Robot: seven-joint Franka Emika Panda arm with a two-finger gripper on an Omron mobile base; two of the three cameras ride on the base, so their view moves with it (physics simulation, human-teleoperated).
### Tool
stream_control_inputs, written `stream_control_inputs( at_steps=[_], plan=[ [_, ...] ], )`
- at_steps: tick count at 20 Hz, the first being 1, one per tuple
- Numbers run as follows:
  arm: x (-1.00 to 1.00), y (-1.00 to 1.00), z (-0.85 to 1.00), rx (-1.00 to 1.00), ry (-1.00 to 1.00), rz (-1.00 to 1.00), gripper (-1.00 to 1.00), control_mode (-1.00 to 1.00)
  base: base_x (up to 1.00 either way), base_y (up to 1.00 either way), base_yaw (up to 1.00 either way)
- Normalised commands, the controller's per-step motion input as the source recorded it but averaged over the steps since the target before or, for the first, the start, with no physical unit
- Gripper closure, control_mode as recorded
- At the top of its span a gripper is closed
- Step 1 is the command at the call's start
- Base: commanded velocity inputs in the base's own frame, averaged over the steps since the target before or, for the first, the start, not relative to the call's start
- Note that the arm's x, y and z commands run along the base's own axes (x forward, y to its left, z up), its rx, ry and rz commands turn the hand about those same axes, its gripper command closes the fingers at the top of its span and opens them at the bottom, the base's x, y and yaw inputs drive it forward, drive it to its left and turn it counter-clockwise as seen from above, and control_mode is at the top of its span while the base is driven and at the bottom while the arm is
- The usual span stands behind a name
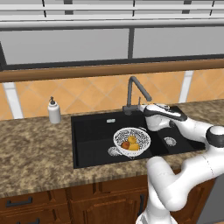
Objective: Put the colander in the sink, put the peach, mango, mango in the colander, and turn on the sink faucet and pour water over the colander.
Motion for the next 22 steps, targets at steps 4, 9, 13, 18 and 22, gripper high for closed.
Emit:
stream_control_inputs(
  at_steps=[4, 9, 13, 18, 22],
  plan=[
    [0.19, 0.03, 0.00, 0.00, 0.00, 0.00, -1.00, -1.00, 0.00, 0.00, 0.00],
    [0.15, 0.11, 0.00, 0.00, 0.00, 0.00, -1.00, -1.00, 0.00, 0.00, 0.00],
    [0.14, 0.14, 0.00, 0.00, 0.00, -0.01, -1.00, -1.00, 0.00, 0.00, 0.00],
    [0.16, 0.02, 0.00, 0.00, 0.00, 0.00, -1.00, -1.00, 0.00, 0.00, 0.00],
    [0.19, 0.00, 0.00, 0.00, 0.00, 0.00, -1.00, -1.00, 0.00, 0.00, 0.00]
  ],
)
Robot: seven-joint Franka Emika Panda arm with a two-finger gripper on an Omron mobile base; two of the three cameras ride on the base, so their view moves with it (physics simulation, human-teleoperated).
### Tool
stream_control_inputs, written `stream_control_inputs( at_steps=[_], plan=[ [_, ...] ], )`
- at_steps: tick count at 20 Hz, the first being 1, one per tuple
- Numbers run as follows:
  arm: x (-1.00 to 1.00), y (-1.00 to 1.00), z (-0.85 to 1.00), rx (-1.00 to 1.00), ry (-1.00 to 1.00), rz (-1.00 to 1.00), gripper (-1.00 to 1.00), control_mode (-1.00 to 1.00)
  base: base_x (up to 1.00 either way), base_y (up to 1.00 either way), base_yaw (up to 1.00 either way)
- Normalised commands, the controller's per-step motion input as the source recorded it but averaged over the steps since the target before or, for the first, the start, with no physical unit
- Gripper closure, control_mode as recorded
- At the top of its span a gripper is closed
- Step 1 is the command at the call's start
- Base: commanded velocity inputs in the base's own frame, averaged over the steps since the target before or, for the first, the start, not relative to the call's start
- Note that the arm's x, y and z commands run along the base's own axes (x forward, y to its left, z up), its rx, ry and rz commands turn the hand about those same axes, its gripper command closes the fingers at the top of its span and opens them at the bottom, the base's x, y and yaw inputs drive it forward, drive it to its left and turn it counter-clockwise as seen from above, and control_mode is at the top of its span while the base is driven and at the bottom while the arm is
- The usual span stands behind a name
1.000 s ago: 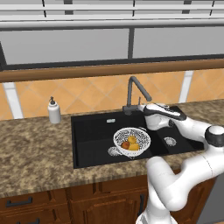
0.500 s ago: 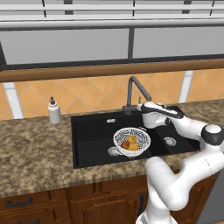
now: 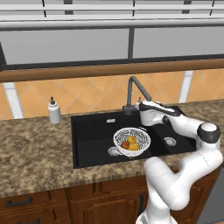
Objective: Put the colander in the sink, put the peach, mango, mango in the colander, and turn on the sink faucet and pour water over the colander.
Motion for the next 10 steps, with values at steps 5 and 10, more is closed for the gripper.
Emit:
stream_control_inputs(
  at_steps=[5, 10],
  plan=[
    [0.18, 0.00, 0.00, 0.00, 0.00, 0.00, -1.00, -1.00, 0.00, 0.00, 0.00],
    [0.18, 0.00, 0.00, 0.00, 0.00, 0.00, -1.00, -1.00, 0.00, 0.00, 0.00]
  ],
)
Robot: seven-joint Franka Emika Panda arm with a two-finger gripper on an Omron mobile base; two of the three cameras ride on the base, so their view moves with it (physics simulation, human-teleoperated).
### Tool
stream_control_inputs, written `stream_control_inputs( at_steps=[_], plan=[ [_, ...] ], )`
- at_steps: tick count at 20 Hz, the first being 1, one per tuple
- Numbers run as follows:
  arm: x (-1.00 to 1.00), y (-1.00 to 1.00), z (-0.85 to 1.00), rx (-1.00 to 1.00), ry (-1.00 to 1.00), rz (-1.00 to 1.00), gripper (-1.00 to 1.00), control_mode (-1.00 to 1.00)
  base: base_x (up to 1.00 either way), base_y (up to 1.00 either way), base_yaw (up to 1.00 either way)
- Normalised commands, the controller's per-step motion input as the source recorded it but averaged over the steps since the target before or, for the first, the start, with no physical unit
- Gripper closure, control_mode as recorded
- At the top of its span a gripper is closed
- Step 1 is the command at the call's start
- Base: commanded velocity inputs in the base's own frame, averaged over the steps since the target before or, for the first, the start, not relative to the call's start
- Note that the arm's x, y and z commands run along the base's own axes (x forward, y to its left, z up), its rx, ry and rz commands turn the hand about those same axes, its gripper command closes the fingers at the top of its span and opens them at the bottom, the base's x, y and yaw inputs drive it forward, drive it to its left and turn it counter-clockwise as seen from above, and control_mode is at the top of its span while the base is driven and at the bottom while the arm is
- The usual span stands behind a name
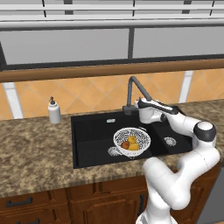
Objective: Put the colander in the sink, put the peach, mango, mango in the colander, and turn on the sink faucet and pour water over the colander.
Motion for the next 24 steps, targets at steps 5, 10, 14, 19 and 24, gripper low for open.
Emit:
stream_control_inputs(
  at_steps=[5, 10, 14, 19, 24],
  plan=[
    [0.16, 0.00, 0.00, 0.00, 0.00, 0.00, -1.00, -1.00, 0.00, 0.00, 0.00],
    [0.16, 0.00, 0.00, 0.00, 0.00, 0.00, -1.00, -1.00, 0.00, 0.00, 0.00],
    [0.09, 0.00, 0.00, 0.00, 0.00, 0.00, -1.00, -1.00, 0.00, 0.00, 0.00],
    [0.00, -0.12, 0.00, 0.00, 0.00, 0.00, -1.00, -1.00, 0.00, 0.00, 0.00],
    [0.00, -0.29, 0.00, 0.00, 0.00, 0.00, -1.00, -1.00, 0.00, 0.00, 0.00]
  ],
)
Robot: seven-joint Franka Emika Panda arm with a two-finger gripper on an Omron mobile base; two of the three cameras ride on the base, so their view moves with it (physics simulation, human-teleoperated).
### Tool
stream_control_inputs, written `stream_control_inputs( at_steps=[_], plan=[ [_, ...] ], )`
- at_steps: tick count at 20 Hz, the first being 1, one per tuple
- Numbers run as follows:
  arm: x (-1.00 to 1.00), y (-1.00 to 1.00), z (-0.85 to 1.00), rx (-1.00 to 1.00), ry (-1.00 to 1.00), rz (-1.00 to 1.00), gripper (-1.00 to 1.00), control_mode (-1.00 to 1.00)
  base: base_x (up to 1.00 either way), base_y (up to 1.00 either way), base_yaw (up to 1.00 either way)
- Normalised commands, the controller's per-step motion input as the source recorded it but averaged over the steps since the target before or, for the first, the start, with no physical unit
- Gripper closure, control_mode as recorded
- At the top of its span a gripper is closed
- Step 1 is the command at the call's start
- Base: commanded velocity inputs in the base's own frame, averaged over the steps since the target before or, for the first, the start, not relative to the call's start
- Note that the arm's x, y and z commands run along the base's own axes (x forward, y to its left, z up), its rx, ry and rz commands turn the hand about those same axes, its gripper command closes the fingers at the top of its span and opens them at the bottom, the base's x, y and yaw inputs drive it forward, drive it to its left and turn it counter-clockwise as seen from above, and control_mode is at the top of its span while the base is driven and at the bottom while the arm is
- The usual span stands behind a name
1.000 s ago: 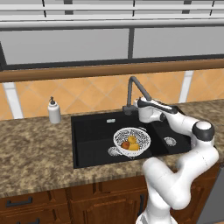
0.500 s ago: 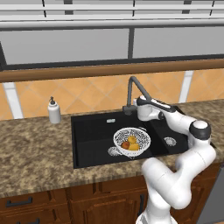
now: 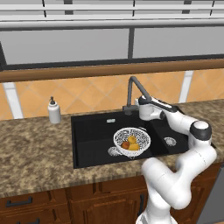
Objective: Put the colander in the sink, put the peach, mango, mango in the colander, and turn on the sink faucet and pour water over the colander.
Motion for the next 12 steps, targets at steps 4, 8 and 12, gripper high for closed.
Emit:
stream_control_inputs(
  at_steps=[4, 8, 12],
  plan=[
    [0.00, -0.27, 0.00, 0.00, 0.00, 0.00, -1.00, -1.00, 0.00, 0.00, 0.00],
    [0.00, -0.41, 0.00, 0.00, 0.00, 0.00, -1.00, -1.00, 0.00, 0.00, 0.00],
    [0.00, -0.54, 0.00, 0.00, 0.00, 0.00, -1.00, -1.00, 0.00, 0.00, 0.00]
  ],
)
